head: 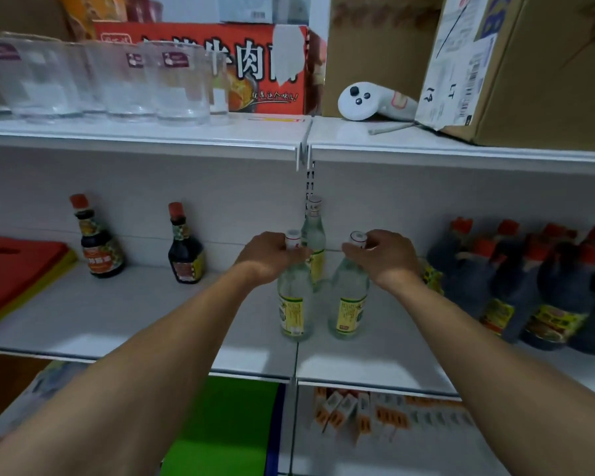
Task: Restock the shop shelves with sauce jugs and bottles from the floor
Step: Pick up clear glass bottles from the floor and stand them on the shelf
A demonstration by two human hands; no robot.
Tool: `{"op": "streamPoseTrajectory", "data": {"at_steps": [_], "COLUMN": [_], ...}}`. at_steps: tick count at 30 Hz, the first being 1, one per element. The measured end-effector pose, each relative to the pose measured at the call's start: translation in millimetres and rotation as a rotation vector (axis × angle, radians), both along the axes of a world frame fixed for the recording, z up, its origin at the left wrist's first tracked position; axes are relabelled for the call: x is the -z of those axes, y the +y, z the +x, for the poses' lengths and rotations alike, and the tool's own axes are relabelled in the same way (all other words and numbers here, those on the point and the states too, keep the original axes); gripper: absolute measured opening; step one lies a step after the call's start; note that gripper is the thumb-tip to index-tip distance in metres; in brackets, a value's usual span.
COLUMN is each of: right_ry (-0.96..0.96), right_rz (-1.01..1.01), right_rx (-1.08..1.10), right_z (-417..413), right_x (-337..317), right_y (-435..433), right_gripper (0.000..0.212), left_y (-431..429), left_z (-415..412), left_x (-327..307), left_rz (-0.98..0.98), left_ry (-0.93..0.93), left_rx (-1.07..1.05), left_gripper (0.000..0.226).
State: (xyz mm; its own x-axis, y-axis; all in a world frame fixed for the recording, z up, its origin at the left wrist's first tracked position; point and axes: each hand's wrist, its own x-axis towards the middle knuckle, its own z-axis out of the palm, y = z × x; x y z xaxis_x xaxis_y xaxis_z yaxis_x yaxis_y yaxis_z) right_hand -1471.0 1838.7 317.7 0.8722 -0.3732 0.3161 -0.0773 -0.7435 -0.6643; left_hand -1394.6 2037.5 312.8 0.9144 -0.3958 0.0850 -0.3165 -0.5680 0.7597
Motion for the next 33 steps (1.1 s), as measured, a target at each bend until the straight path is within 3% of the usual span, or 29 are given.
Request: {"op": "streamPoseTrajectory", "data": {"at_steps": [5, 9, 11, 18, 22, 27, 33], "right_ry": [-0.038, -0.017, 0.022, 0.154, 0.237, 0.192, 0.188], "right_rz": [0.101, 0.255, 0.307, 0.313, 0.357, 0.37, 0.387], "right_rx": [0.018, 0.007, -0.034, -0.032, -0.041, 0.013, 0.089], "right_z": [21.5, 28.6, 30.3, 24.1, 12.8, 14.3, 17.9], "right_x": [9.8, 25.1, 36.8, 52.1, 74.4, 85.0, 90.2], "right_y": [-20.0, -28.1, -27.5, -23.6, -21.3, -23.9, -42.1], "right_gripper": [0.036, 0.031, 0.03, 0.041, 0.064, 0.065, 0.065], "left_y": [-24.5, -39.1, -41.2, -30.8, -25.8, -36.5, -64.2], "left_z": [16.2, 21.0, 23.0, 15.7, 10.4, 6.6, 12.8], "left_x": [5.7, 15.3, 21.8, 61.0, 93.2, 112.0, 118.8], "left_rz": [-0.063, -0.113, -0.141, -0.184, -0.241, -0.405, -0.336], "left_ry": [-0.029, -0.041, -0.037, 0.097, 0.122, 0.188, 0.067], "left_rx": [0.013, 0.038, 0.037, 0.097, 0.062, -0.097, -0.111], "left_gripper": [0.046, 0.02, 0.017, 0.06, 0.085, 0.054, 0.058]}}
